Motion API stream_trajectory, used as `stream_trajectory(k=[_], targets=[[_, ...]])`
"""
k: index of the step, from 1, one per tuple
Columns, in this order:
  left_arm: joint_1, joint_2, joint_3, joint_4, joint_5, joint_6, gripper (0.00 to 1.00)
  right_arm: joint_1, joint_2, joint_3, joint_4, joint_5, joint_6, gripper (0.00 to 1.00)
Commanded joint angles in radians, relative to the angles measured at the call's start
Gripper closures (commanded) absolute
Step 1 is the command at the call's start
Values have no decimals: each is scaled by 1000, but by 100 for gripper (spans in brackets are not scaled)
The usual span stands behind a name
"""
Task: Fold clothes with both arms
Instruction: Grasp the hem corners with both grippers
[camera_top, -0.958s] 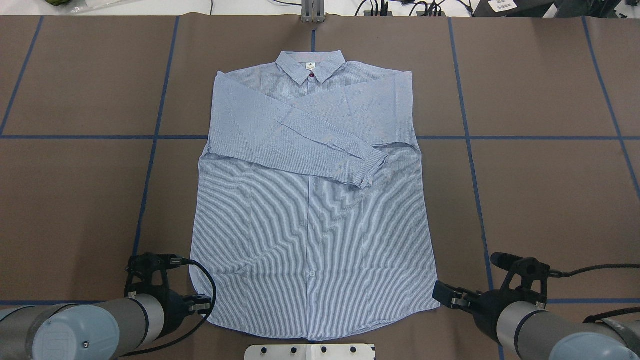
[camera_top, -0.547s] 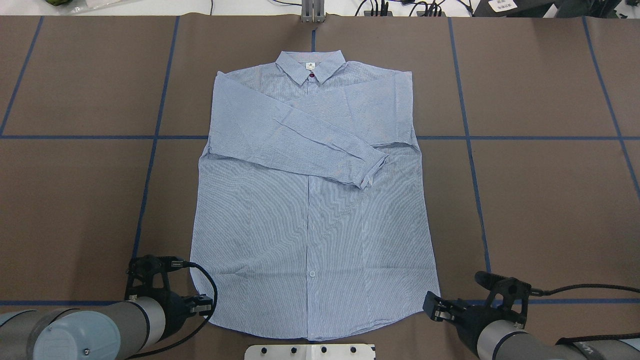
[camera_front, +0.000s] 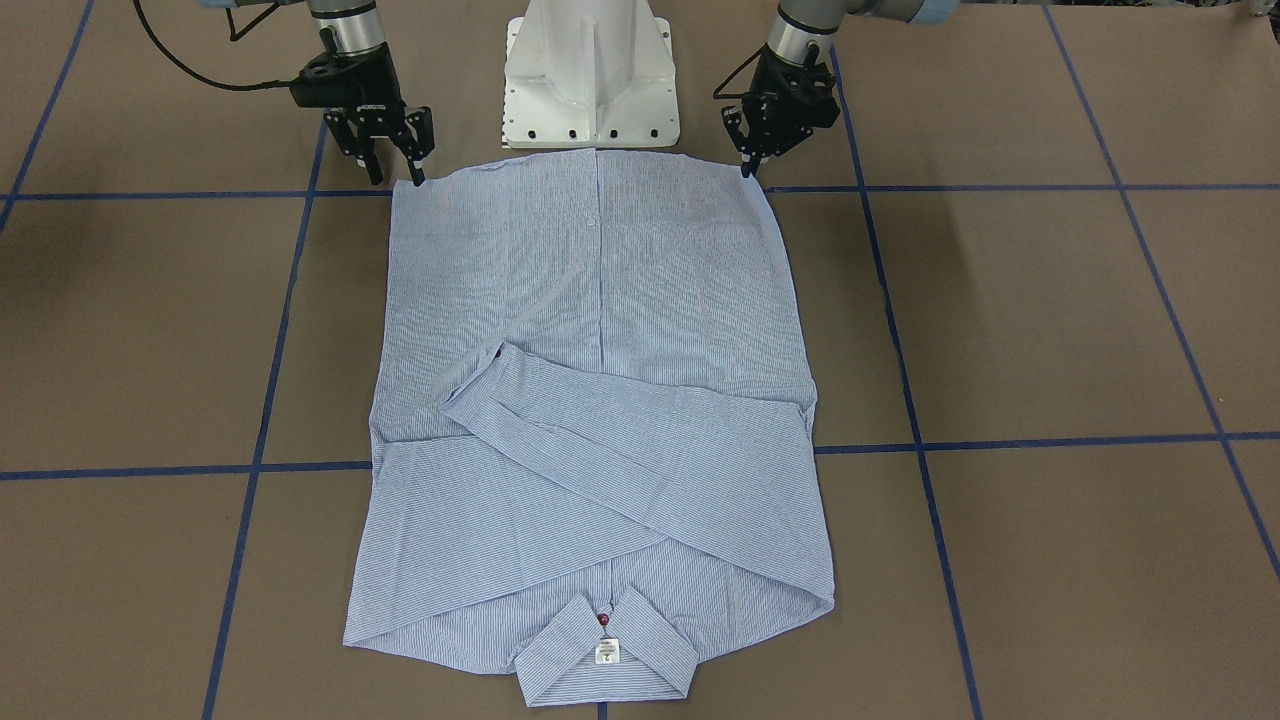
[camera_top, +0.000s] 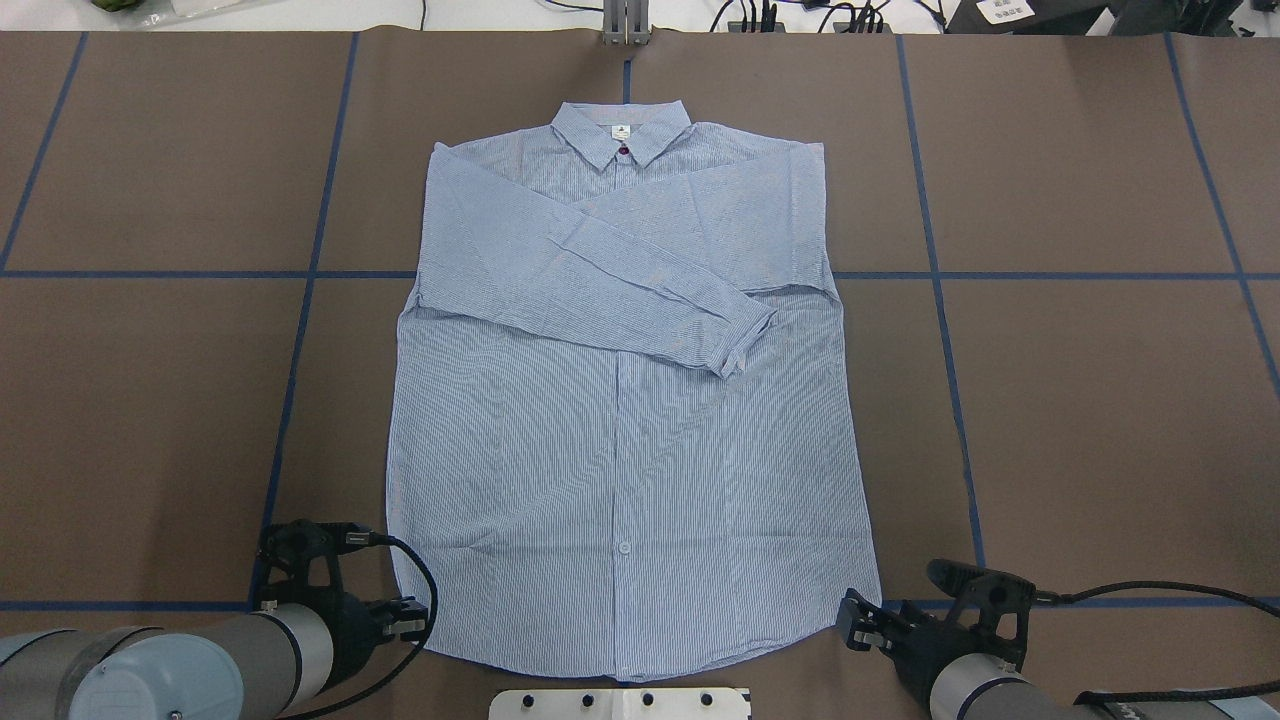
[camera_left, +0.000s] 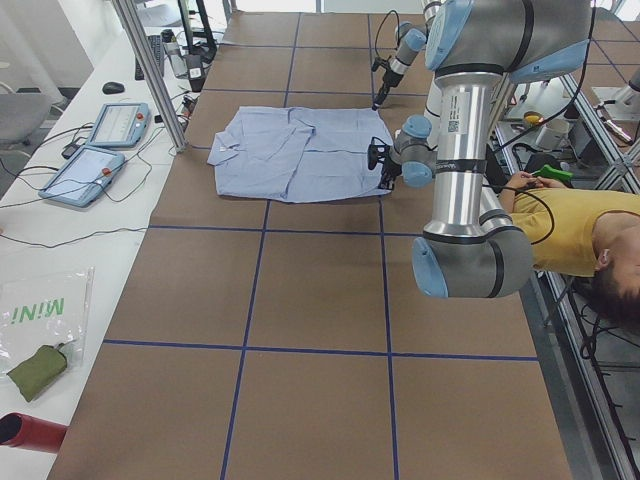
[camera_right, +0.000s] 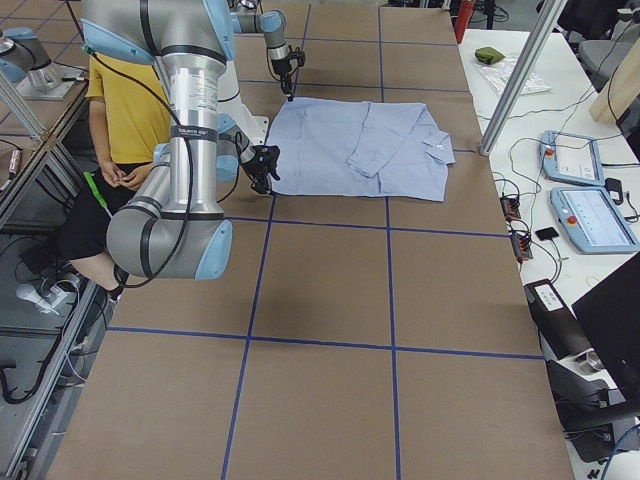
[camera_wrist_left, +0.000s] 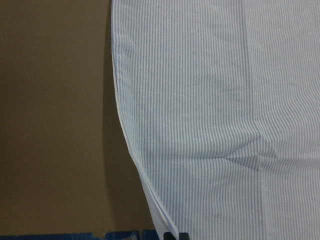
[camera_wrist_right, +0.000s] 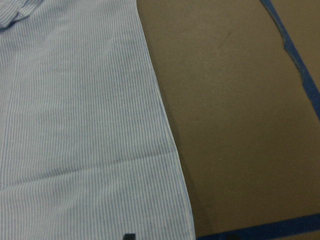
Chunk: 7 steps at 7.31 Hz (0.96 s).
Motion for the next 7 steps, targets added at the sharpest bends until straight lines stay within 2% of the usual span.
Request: stream_trajectory(k=[1, 2, 3, 7], targets=[[2, 0, 0, 0, 2, 0, 100, -16, 1, -6, -2, -7, 0, 56], [2, 0, -3, 0, 2, 0, 100, -18, 1, -6, -2, -9, 0, 70], [2, 0, -6, 0, 2, 0, 100, -18, 1, -6, -4, -14, 0, 78], [8, 0, -14, 2, 2, 0, 100, -19, 0, -7, -7, -24, -3, 78]])
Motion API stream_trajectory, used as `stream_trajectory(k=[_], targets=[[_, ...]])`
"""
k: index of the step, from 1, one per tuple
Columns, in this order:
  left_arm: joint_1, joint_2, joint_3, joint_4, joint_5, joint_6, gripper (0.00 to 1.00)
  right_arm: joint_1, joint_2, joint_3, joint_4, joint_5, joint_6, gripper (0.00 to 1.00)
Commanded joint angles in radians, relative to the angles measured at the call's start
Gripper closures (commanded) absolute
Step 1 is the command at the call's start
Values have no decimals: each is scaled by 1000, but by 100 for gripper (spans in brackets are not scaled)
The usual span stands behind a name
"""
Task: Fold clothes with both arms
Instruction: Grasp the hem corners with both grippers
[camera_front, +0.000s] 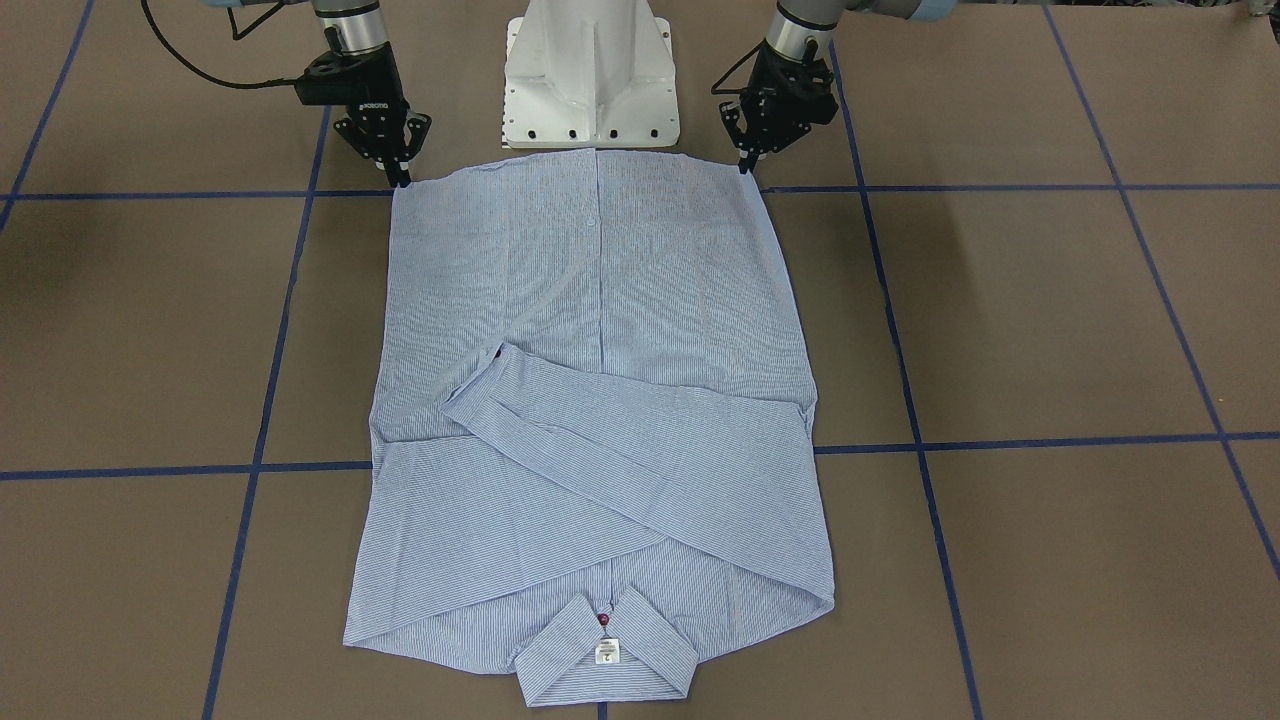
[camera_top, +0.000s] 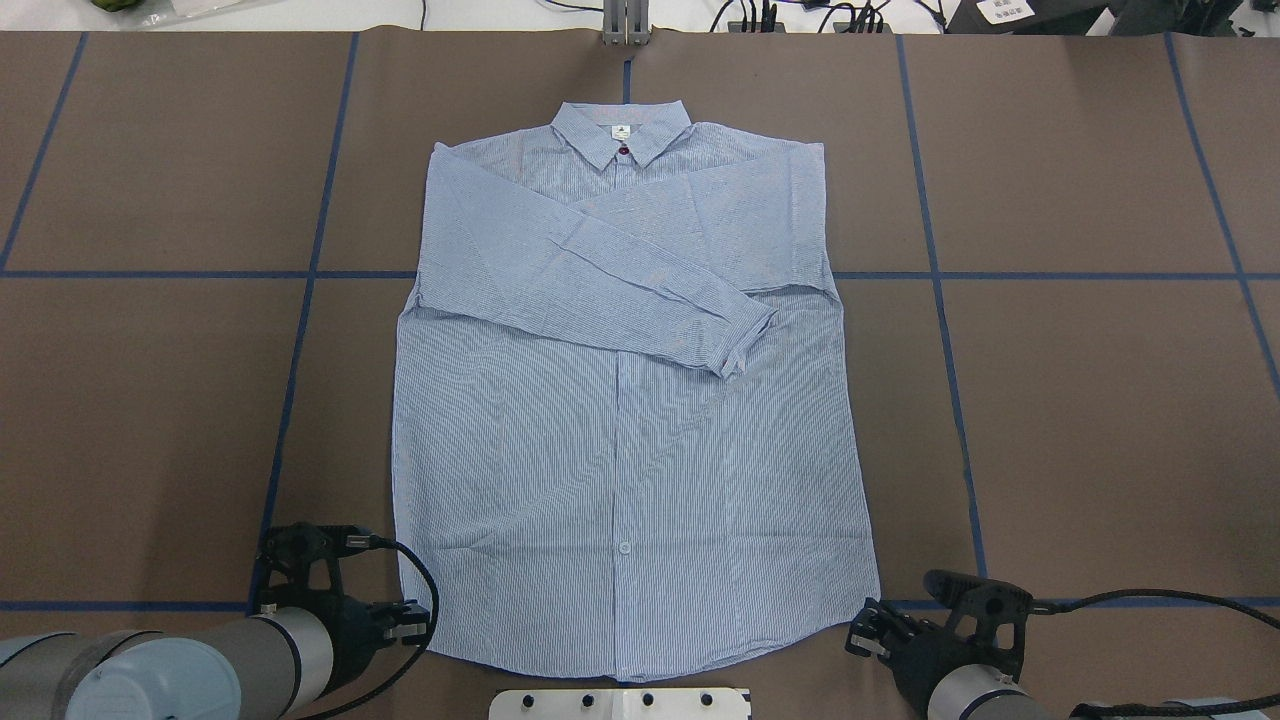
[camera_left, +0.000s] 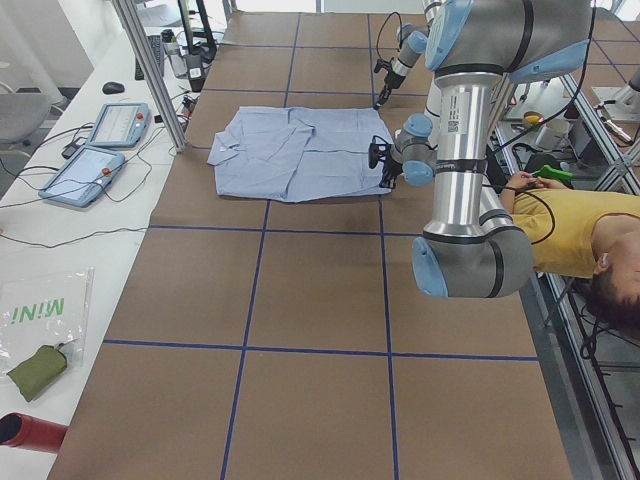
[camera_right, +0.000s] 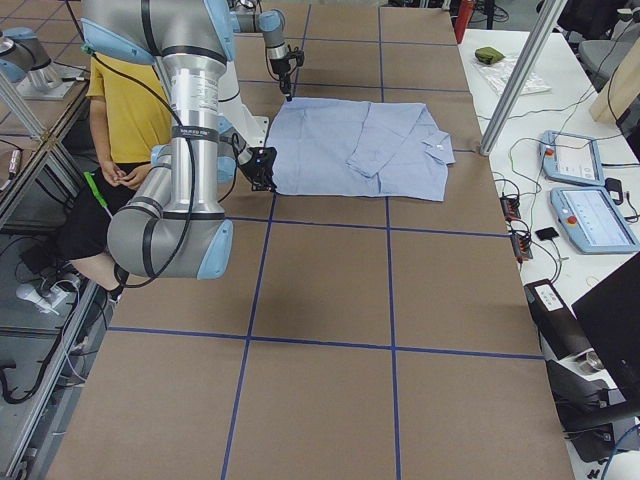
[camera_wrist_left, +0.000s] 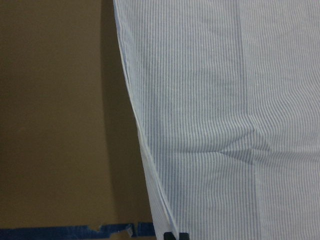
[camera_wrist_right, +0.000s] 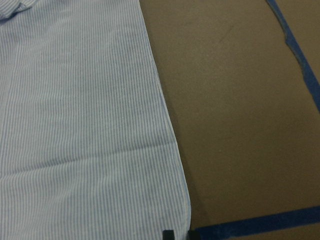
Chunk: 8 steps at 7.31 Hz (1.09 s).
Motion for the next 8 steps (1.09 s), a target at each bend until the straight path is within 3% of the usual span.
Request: stream_trajectory(k=[1, 8], targets=[[2, 0, -5, 1, 0, 0, 100, -2, 0, -3, -10, -1, -1, 76], [2, 0, -20, 1, -2, 0, 100, -10, 14, -4, -48, 1, -1, 77]])
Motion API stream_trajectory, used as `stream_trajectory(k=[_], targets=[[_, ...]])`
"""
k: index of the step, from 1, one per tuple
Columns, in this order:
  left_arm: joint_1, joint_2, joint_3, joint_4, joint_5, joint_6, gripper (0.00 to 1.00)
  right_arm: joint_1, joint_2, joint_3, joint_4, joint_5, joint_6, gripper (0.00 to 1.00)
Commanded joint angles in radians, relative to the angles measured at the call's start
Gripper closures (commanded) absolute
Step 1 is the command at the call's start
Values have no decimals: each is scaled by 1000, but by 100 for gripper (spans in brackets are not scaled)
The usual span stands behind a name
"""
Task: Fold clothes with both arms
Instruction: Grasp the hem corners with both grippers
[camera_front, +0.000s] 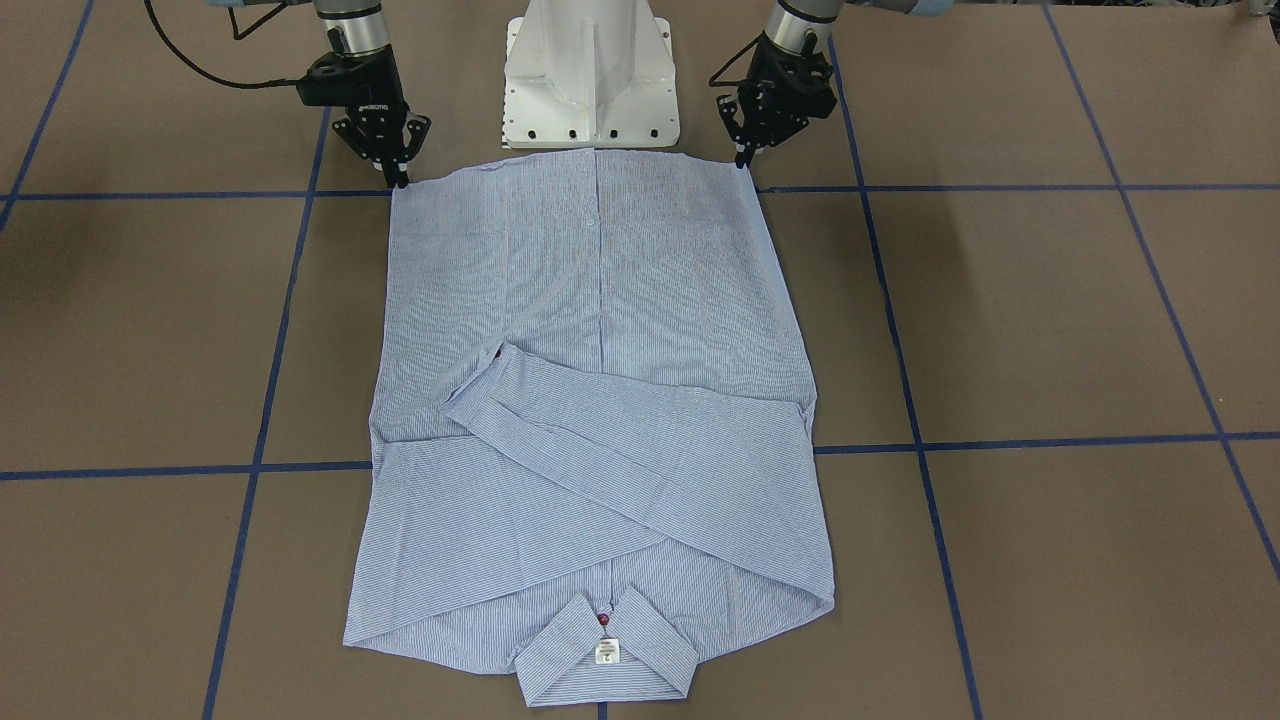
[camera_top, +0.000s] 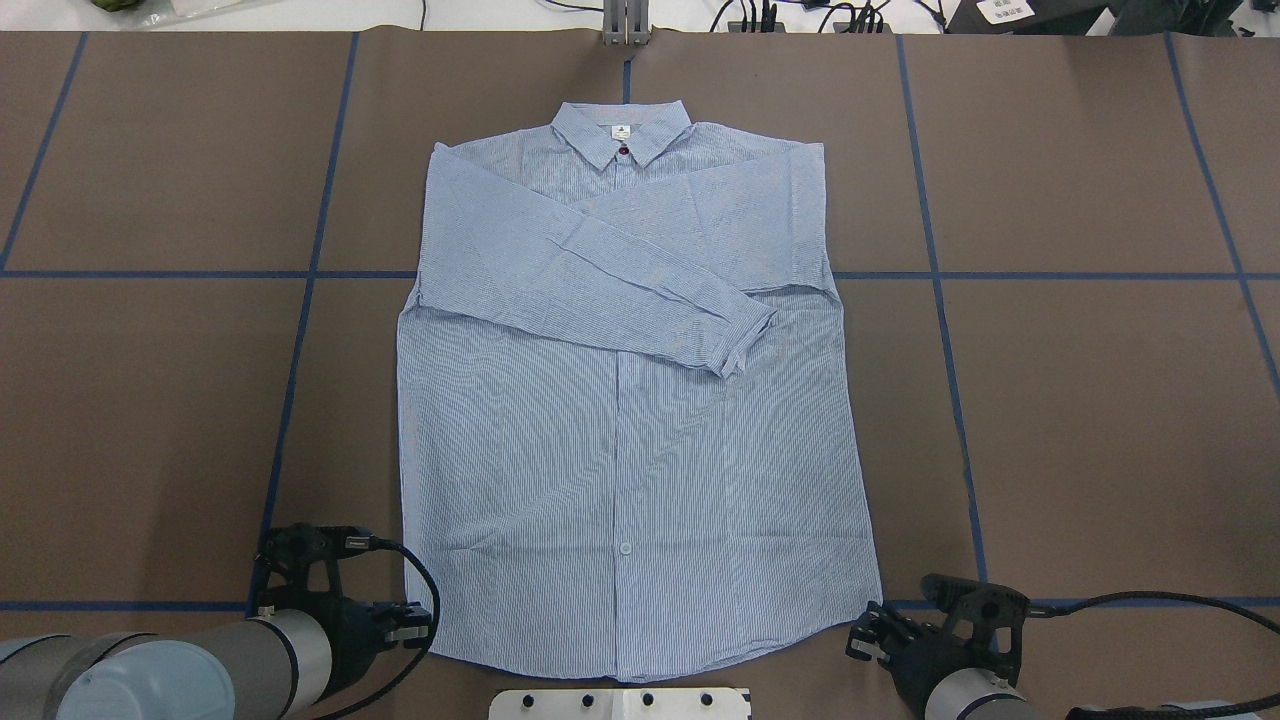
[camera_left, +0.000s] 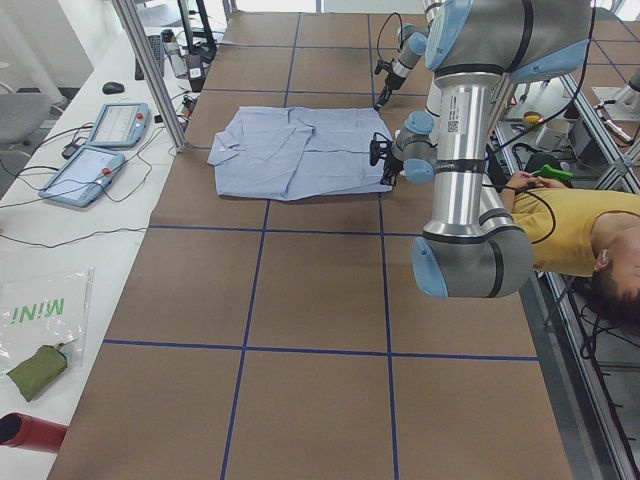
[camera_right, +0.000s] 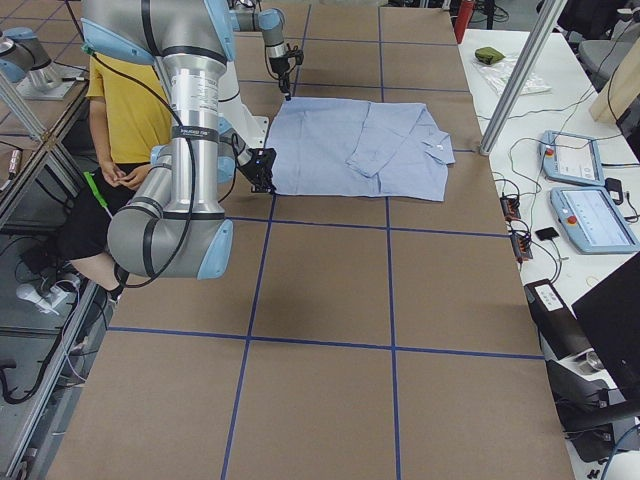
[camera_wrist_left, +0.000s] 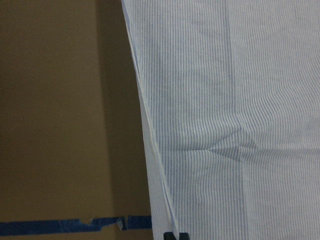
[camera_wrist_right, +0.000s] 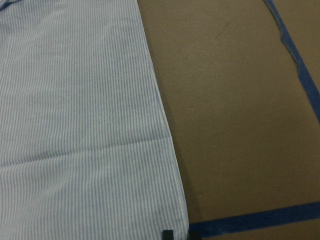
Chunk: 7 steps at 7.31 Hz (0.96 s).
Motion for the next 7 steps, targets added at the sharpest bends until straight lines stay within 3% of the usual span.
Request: stream_trajectory(k=[1, 2, 4, 5, 7], targets=[[0, 0, -4, 0, 0, 0, 100, -2, 11, 0, -25, 0, 0, 84], [0, 0, -10, 0, 0, 0, 100, -2, 11, 1, -28, 0, 0, 100], [0, 2, -24, 0, -2, 0, 100, 2, 8, 7, -40, 0, 2, 100], [-2, 3, -39, 2, -6, 0, 100, 10, 3, 55, -57, 3, 0, 100], [-5, 32, -140, 17, -16, 9, 100, 10, -1, 333, -345, 81, 3, 100]])
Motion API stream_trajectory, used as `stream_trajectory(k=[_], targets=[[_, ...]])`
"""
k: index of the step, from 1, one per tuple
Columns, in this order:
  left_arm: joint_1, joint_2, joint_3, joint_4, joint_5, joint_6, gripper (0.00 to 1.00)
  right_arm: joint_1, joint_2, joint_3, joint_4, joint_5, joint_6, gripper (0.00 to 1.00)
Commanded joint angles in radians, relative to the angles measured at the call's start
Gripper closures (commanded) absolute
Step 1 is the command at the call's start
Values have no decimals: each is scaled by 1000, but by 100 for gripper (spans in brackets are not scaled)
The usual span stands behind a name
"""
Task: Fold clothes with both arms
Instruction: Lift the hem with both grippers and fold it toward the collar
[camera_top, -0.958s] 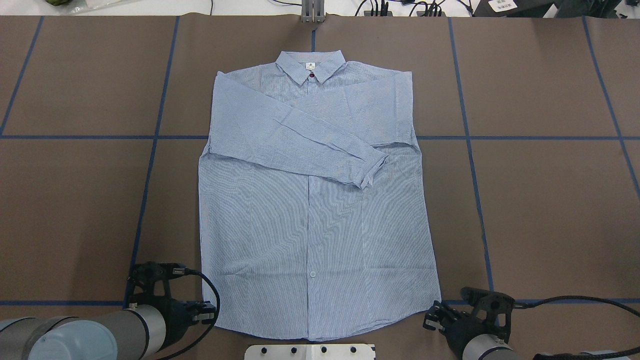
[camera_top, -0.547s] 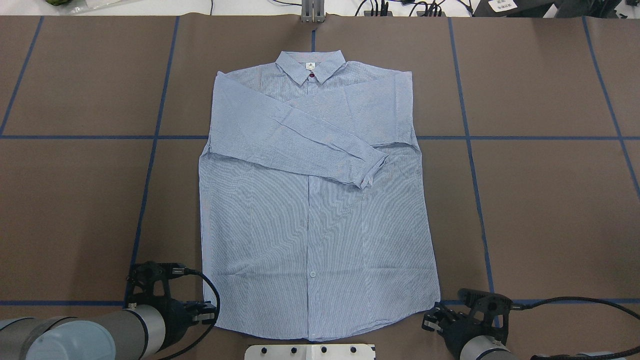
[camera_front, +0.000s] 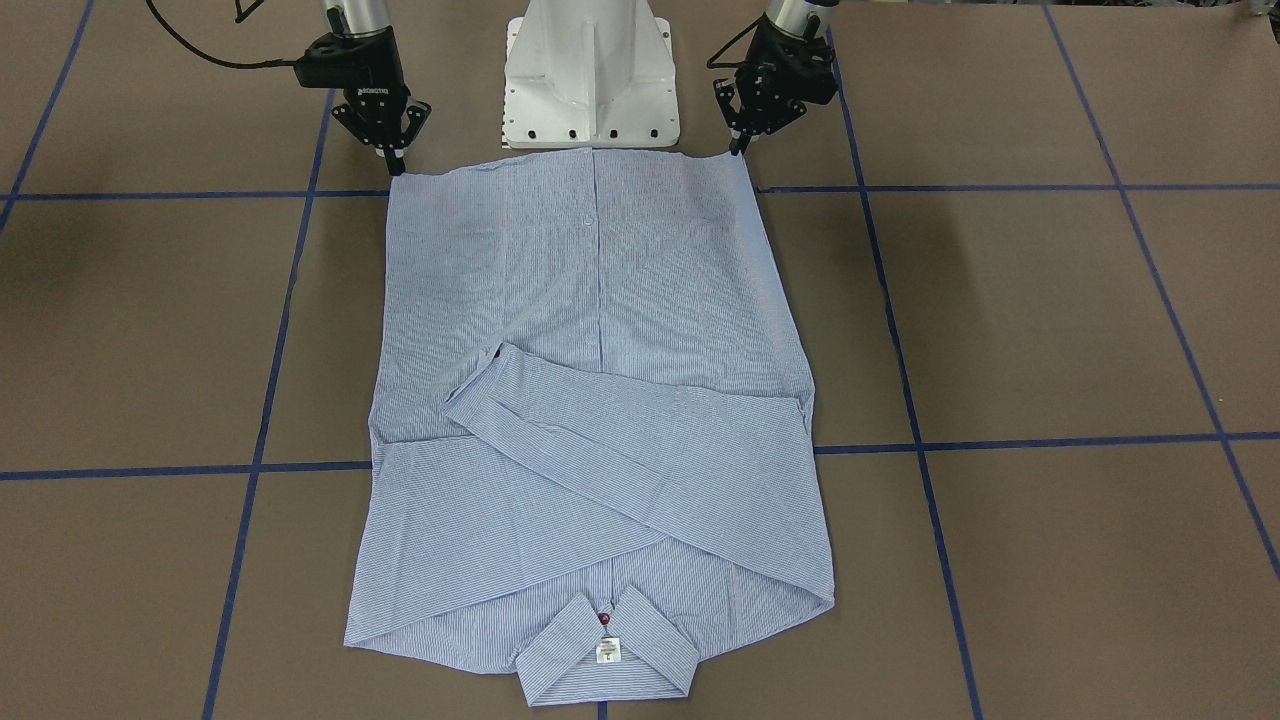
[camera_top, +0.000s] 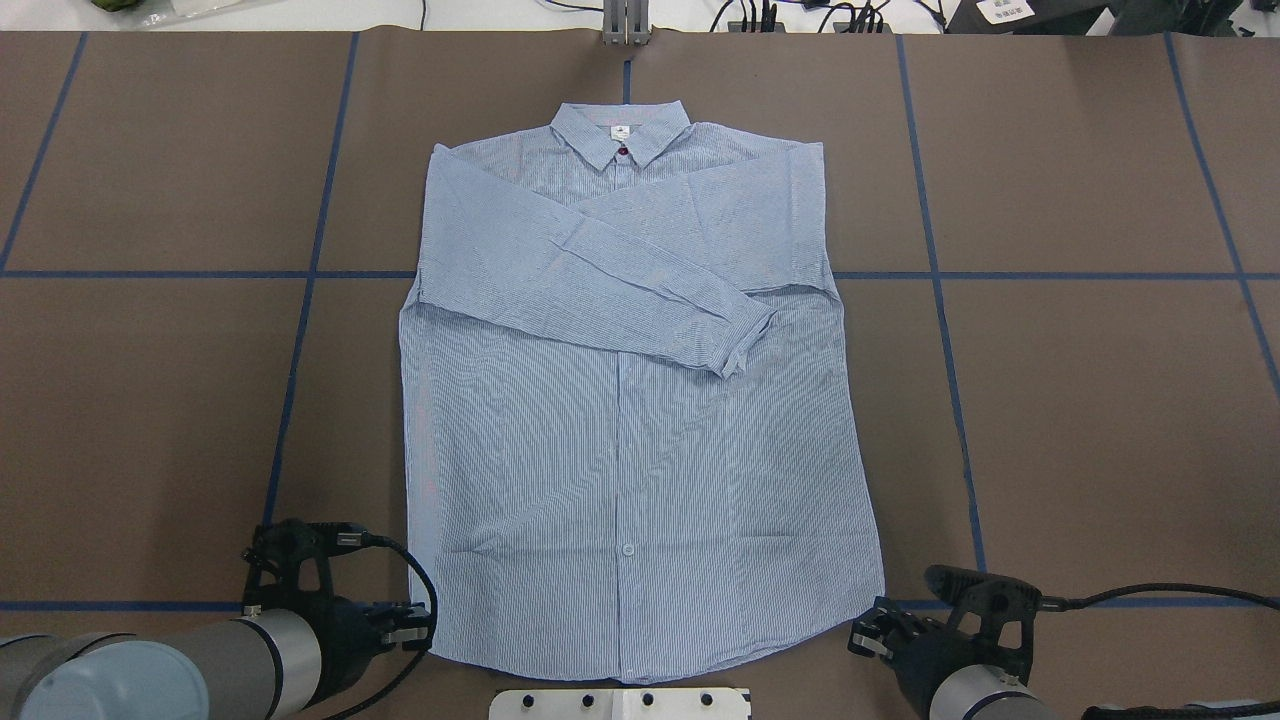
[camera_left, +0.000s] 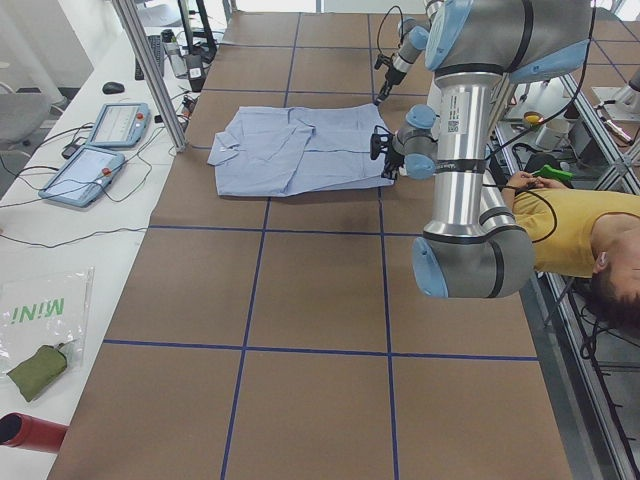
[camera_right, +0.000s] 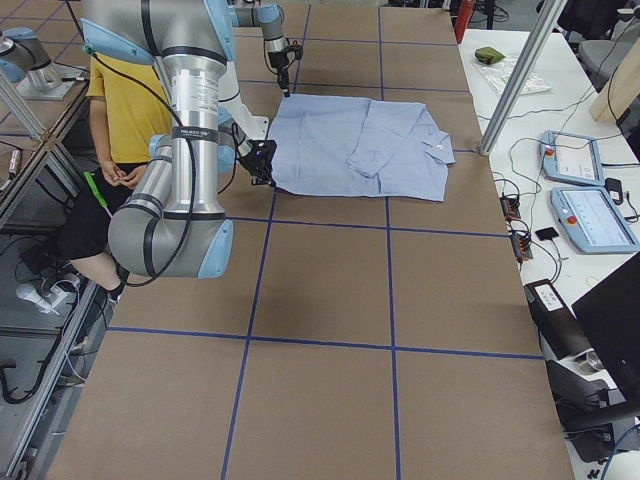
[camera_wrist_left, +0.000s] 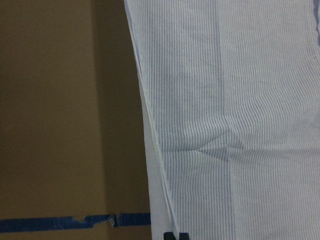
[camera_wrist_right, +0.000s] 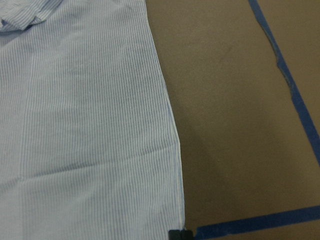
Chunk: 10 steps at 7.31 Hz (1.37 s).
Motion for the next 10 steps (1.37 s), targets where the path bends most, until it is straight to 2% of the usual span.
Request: stream_trajectory(k=[1, 2, 3, 4, 5, 6, 8, 9, 10], targets=[[0, 61, -172, 49, -59, 7, 100, -3, 4, 326, -341, 103, 28, 100], [0, 86, -302, 126, -109, 7, 100, -10, 53, 473, -505, 169, 39, 100], [-11, 79, -428, 223, -189, 13, 100, 37, 176, 493, -602, 217, 38, 100], [-64, 68, -497, 312, -273, 45, 100, 126, 306, 488, -716, 304, 33, 100], [-127, 28, -477, 337, -308, 112, 100, 209, 417, 464, -810, 341, 3, 100], [-175, -24, -401, 342, -306, 171, 100, 258, 471, 426, -829, 343, -66, 100], [-315, -180, -210, 343, -306, 278, 100, 424, 495, 328, -811, 349, -193, 100], [-388, -211, -161, 343, -308, 340, 100, 540, 498, 291, -791, 417, -258, 100], [-464, -226, -151, 345, -311, 402, 100, 619, 543, 205, -765, 451, -265, 100]])
